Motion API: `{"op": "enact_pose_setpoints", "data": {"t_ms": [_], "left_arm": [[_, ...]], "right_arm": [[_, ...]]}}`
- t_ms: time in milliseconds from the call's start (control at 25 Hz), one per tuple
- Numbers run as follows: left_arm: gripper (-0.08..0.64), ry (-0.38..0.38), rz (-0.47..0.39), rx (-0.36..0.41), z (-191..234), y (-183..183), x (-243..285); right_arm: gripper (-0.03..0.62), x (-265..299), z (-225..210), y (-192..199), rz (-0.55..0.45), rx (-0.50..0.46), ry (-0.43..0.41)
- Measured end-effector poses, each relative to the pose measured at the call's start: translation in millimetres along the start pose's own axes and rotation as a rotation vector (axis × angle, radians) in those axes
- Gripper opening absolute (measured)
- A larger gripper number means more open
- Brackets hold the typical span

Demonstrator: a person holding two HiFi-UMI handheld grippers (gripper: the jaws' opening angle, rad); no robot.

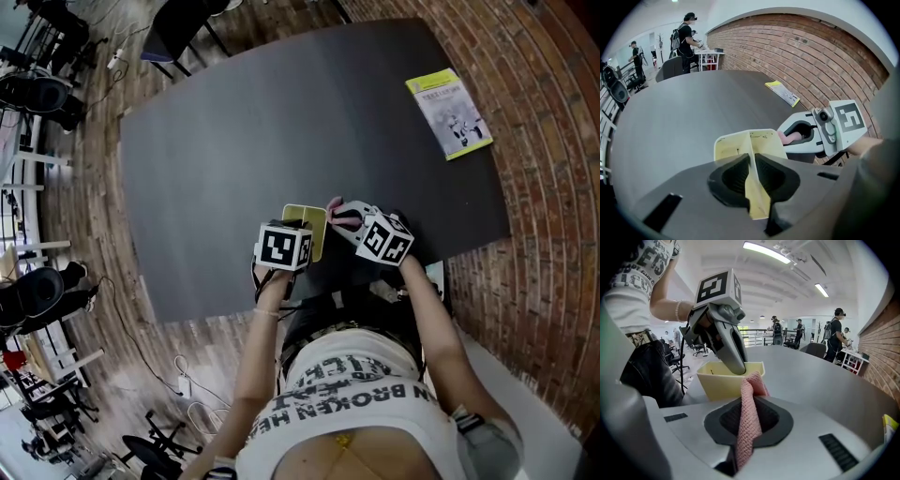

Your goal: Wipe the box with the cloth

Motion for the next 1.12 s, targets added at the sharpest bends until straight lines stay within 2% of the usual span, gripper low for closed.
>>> {"op": "enact_pose_setpoints", "data": {"t_ms": [160,360,1120], "left_arm": [[0.044,0.000,-0.007,0.003,1,0,0],[0.044,0.030,-0.016,-0.027,2,1,1],[0.044,0.008,-0.009,-0.019,4,0,4]], "right_arm": [[0.018,0,4,-1,-0.006,-0.005,-0.007],[0.018,3,19,-1,-0.006,0.000,-0.021],[0.018,5,70,-3,-0.023,0.072,-0.058]]}}
Point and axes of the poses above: the fingertips, and each gripper's own axes: x forward along the fingers, z to its left, y out of its underside, the point moved 1 cm from there along -x, backward along the fingers, and after that the axes turned 11 degrees about z, right-handed, at the moved point
